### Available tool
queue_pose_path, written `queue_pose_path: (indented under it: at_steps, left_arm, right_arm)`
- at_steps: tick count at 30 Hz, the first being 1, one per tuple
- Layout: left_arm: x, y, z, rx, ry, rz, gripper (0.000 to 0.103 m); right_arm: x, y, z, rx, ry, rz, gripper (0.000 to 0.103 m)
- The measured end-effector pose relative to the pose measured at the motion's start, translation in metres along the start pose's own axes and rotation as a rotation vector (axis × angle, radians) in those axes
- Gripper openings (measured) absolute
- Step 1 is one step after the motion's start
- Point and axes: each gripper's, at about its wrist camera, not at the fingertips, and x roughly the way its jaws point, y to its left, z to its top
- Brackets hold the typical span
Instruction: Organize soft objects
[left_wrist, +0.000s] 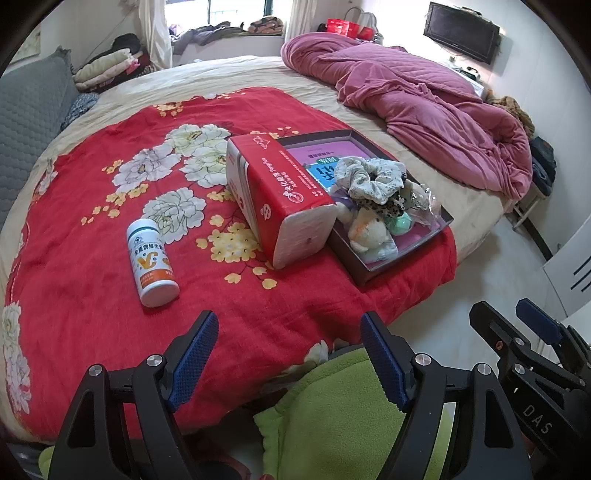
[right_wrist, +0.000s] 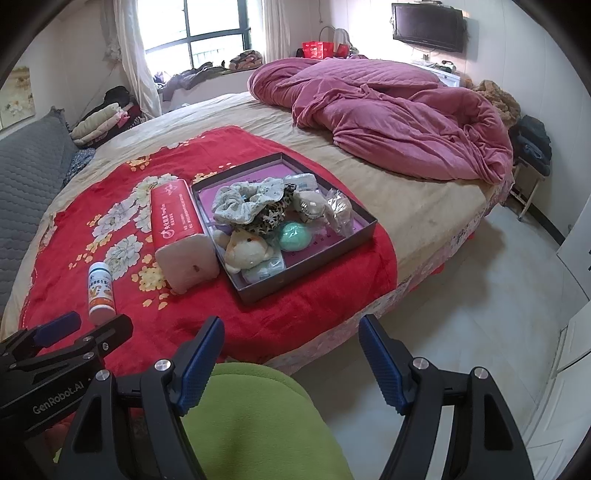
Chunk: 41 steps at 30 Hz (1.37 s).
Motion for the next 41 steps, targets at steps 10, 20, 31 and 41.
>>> queue_pose_path:
  at_steps: [10,20,31,41]
  left_arm:
    - [0.000,0.001,-0.001,-0.007,0.000,0.008,0.080]
    - [0.001,0.001,-0.001,-0.004,0.000,0.017,0.080]
    - [0.009,0.003,-0.004,-0.009,0.015,0.035,0.080]
    - [0.034,0.019,-0.012,-0.046,0.058,0.018,0.080]
  right_arm:
    - [-0.001,0.004,-0.001,-0.008,-0.002,0.001,0.074]
    - [-0.004,0.004,0.000,-0.006,-0.011,0.002,0.074]
    - [0.000,0.003,-0.002,-0.007,-0.003,-0.003,0.074]
    - [0.012,0.016,-0.006,-0.068,0.000,-0.034,0.074]
